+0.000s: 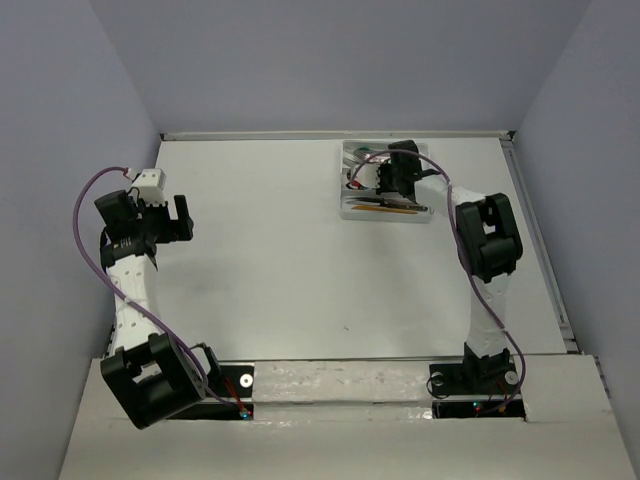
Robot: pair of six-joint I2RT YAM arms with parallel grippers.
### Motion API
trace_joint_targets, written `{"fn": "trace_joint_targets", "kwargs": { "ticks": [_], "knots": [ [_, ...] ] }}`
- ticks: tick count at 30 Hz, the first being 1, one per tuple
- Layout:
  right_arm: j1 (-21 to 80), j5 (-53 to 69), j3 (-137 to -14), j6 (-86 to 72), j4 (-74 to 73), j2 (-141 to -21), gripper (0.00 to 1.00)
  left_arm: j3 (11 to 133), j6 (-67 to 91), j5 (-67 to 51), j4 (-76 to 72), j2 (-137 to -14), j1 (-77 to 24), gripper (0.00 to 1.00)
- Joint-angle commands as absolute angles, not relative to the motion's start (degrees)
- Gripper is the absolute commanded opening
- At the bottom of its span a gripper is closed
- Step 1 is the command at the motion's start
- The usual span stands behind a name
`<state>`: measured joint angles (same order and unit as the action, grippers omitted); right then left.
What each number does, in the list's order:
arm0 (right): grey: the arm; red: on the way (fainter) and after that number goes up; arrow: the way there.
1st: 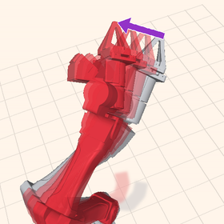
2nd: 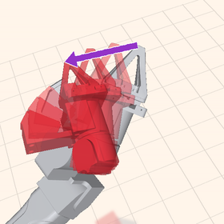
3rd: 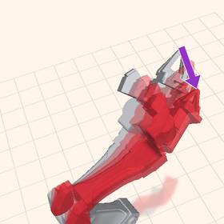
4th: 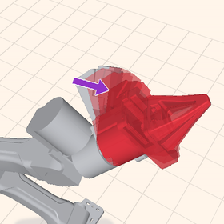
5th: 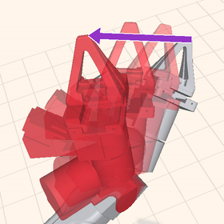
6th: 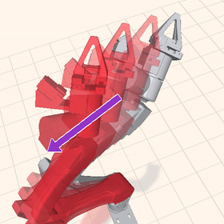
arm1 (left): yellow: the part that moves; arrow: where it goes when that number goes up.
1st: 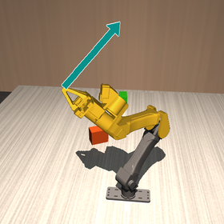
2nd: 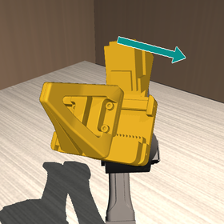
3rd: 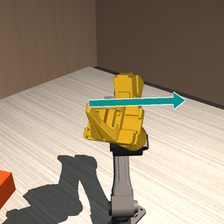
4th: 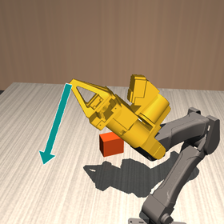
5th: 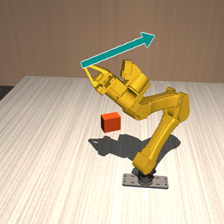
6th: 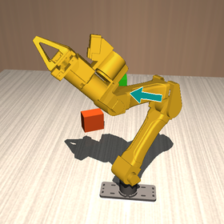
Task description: Sort the eating utensils into containers
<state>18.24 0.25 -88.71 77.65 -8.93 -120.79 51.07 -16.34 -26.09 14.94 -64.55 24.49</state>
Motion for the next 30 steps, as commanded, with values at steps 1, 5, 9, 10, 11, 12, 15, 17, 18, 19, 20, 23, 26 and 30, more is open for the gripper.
{"fn": "trace_joint_targets", "kwargs": {
  "ticks": [1,5,9,10,11,12,15,17,18,19,20,23,26,30],
  "knots": [
    [16.7,0.35,-88.86,78.84,-4.92,-122.43,0.0,50.8,-15.64,-25.93,13.18,-64.42,24.87,0.99],
    [15.56,0.79,-88.42,79.7,-4.83,-123.13,0.0,50.8,-15.73,-25.75,13.18,-64.51,24.87,0.99],
    [15.03,-2.63,-85.35,81.56,3.39,-123.75,0.02,50.8,-15.64,-25.84,13.27,-64.51,24.87,0.99],
    [15.03,-2.81,-85.25,81.65,3.95,-123.66,0.07,50.8,-15.64,-25.93,13.27,-64.51,24.87,0.99],
    [15.03,-2.99,-85.34,81.39,3.87,-123.4,0.11,50.8,-15.73,-25.93,13.27,-64.51,24.87,0.99],
    [15.03,-2.99,-85.69,80.86,3.95,-123.22,0.18,50.71,-15.65,-26.01,13.27,-64.51,24.87,0.99],
    [15.03,-3.69,-86.31,80.16,4.13,-122.17,0.3,50.63,-15.64,-26.19,13.27,-64.34,24.96,0.99],
    [15.03,-3.69,-86.66,78.67,4.66,-120.86,0.41,50.63,-15.73,-26.19,13.36,-64.16,24.87,0.99],
    [15.03,-3.52,-86.83,78.23,4.92,-120.33,0.48,50.63,-15.65,-26.28,13.27,-64.07,24.87,0.99],
    [15.03,-3.43,-86.92,77.79,5.01,-119.71,0.56,50.63,-15.64,-26.28,13.36,-63.99,24.87,0.99],
    [15.03,-3.25,-86.75,77.78,5.1,-119.19,0.61,50.63,-15.73,-26.37,13.36,-63.9,24.87,0.99],
    [15.03,-2.64,-85.52,78.66,5.36,-116.64,0.68,50.45,-15.73,-26.46,13.27,-63.37,24.79,0.99],
    [15.03,-3.07,-83.5,78.93,7.2,-113.91,0.69,50.36,-15.73,-26.46,13.53,-62.75,24.87,0.99],
    [14.33,-7.53,-89.44,61.97,9.22,-110.4,0.77,50.19,-15.91,-26.98,13.71,-61.88,24.79,0.99]
  ]
}}
